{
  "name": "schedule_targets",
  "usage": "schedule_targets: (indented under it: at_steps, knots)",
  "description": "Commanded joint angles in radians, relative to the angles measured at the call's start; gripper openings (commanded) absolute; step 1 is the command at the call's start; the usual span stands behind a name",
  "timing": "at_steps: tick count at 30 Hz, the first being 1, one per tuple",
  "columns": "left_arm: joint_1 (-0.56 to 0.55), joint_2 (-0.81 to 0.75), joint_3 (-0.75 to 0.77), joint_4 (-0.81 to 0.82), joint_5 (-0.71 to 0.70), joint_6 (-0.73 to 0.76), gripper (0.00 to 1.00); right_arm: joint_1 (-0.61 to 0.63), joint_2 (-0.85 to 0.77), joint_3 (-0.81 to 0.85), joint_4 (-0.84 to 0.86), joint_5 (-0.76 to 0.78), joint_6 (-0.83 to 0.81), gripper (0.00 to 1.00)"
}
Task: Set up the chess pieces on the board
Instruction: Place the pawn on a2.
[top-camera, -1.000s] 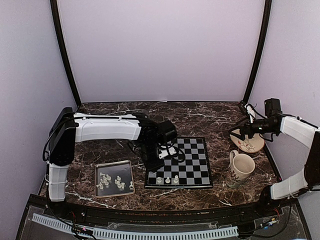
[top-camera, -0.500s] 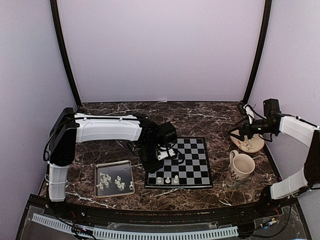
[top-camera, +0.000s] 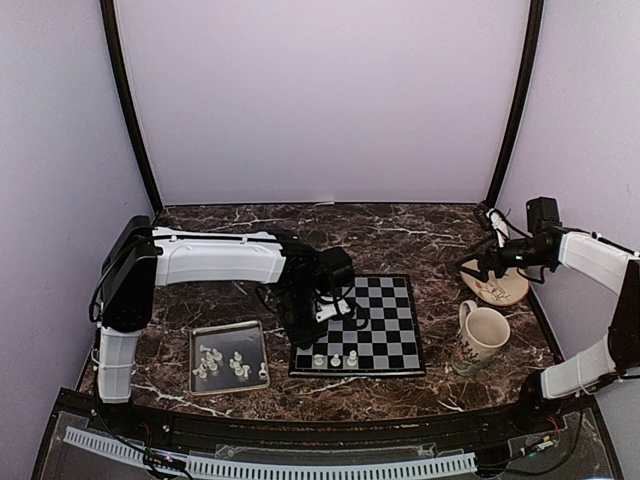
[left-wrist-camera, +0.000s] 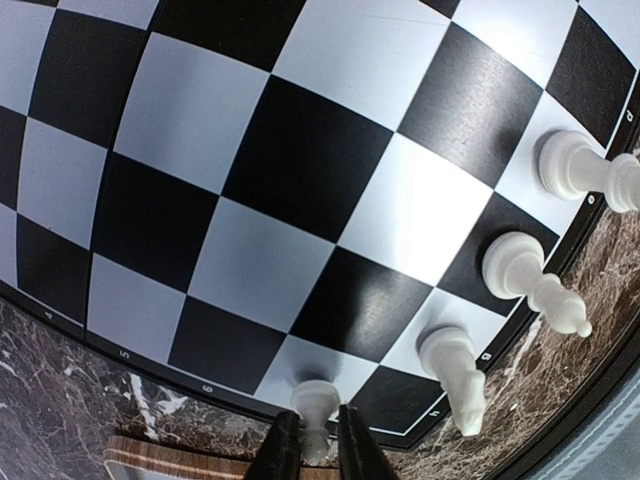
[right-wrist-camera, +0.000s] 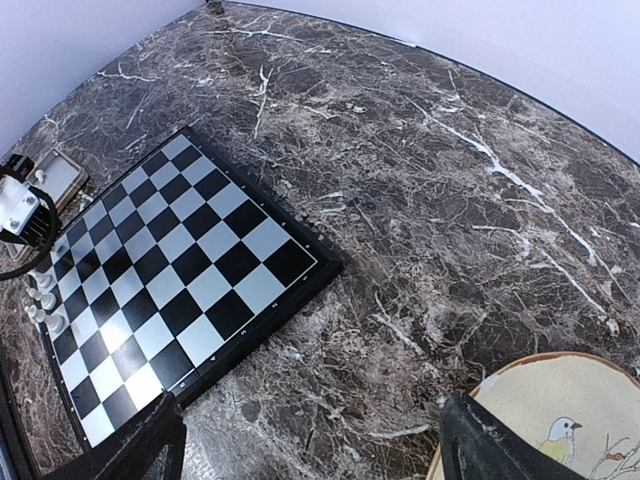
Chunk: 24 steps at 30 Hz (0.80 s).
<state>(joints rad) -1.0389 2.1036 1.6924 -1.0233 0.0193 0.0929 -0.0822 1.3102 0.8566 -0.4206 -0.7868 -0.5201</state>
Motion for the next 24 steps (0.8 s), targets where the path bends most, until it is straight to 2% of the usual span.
schedule_targets:
  at_steps: [1,7,13,16,18,20,24]
  knots:
    - [-0.006,0.007,-0.001,-0.021,0.016,-0.004,0.18,0.007,0.009,0.030,-0.007,0.001,-0.012,0.88]
    - [-0.006,0.007,0.007,-0.023,0.020,-0.004,0.20,0.010,0.012,0.032,-0.009,0.001,-0.015,0.88]
    - [-0.006,-0.009,0.036,-0.039,0.017,-0.010,0.30,0.014,0.018,0.035,-0.012,0.000,-0.015,0.88]
    - [-0.006,-0.032,0.047,-0.049,-0.003,-0.017,0.31,0.016,0.019,0.035,-0.013,-0.001,-0.015,0.88]
    - [-0.006,-0.071,0.036,-0.041,-0.021,-0.032,0.32,0.019,0.018,0.035,-0.014,0.000,-0.017,0.88]
    - [-0.006,-0.135,0.009,-0.013,-0.053,-0.067,0.40,0.019,0.017,0.036,-0.015,-0.001,-0.016,0.88]
    - [-0.002,-0.276,-0.076,0.060,-0.140,-0.161,0.41,0.020,0.003,0.036,-0.018,0.002,-0.019,0.88]
